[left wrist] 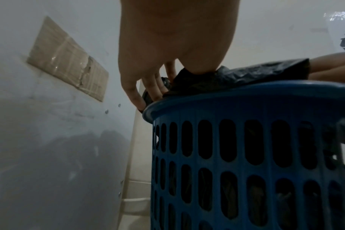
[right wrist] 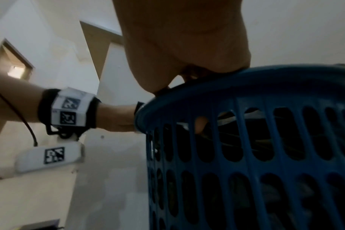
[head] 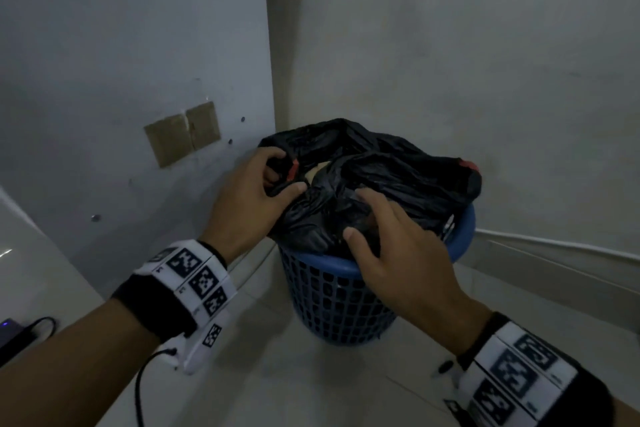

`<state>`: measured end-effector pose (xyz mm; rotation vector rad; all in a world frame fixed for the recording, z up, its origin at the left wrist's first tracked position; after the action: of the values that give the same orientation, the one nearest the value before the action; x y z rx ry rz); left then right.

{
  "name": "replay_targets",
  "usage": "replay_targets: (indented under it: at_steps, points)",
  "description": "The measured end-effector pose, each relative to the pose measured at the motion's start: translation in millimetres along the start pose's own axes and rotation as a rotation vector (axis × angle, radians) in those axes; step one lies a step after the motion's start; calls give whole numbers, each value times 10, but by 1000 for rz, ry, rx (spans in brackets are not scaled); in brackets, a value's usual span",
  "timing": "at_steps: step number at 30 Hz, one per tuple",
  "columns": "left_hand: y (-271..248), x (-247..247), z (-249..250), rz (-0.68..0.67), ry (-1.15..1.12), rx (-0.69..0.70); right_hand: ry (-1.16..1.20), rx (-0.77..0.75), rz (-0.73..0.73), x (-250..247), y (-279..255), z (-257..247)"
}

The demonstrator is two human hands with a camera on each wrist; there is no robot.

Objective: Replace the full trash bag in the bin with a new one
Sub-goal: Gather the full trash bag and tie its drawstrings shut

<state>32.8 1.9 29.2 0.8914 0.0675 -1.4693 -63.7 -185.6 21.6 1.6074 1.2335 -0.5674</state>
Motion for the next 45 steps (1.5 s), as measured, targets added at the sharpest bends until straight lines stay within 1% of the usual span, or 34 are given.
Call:
replay_targets:
  at_steps: [3, 5, 8, 10, 12, 15, 19, 21, 24, 27, 30, 33, 37, 40, 43, 45]
  points:
    - [67, 41, 68, -62, 85, -14, 108, 2, -109, -33, 12, -115]
    - [127, 69, 90, -94, 162, -33, 146, 2, -148, -99, 65, -186]
    - [197, 94, 70, -118, 185, -48, 165, -12, -75, -239, 198, -213]
    - [198, 95, 35, -97, 133, -54, 166, 0, -46, -282, 274, -171]
    - [185, 65, 34, -33, 68, -45, 173, 9, -54, -283, 315, -121]
    - [191, -23, 95, 48, -105, -35, 218, -7, -70, -275, 342, -137]
    - [208, -127, 229, 45, -356, -63, 327, -39, -122, -319, 460, -334]
    - [211, -202, 291, 39, -451, -75, 361, -98, -144, -359, 585, -537]
    - [230, -305, 326, 13, -569, -115, 329, -171, -229, -302, 800, -820]
    - [221, -439, 359, -11, -592, -126, 308, -159, -315, -179, 985, -977]
    - [212, -598, 334, -13, -601, -176, 300, -133, -356, -111, 1093, -1052]
    - [210, -715, 274, 7, -561, -196, 267, -140, -313, -78, 1153, -1101]
    - [177, -770, 257, 35, -552, -244, 285, -175, -267, -12, 1146, -1126]
    - [162, -782, 299, 45, -522, -205, 224, -199, -205, 28, 1110, -1140]
    - [134, -782, 403, 58, -412, -76, 216, -195, -228, 43, 1107, -1149]
    - [130, -801, 447, 120, -365, 10, 250, -193, -227, 12, 1118, -1142]
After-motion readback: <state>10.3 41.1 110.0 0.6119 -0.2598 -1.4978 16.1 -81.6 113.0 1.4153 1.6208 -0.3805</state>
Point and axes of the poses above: each hand's wrist, its own y-axis towards the middle knuckle, its own x-axis out of the palm, z = x × y, the point moved 5 cm from there along y, towards the middle knuckle, and after that the axes turned 3 degrees about x, right-handed, at the moved point
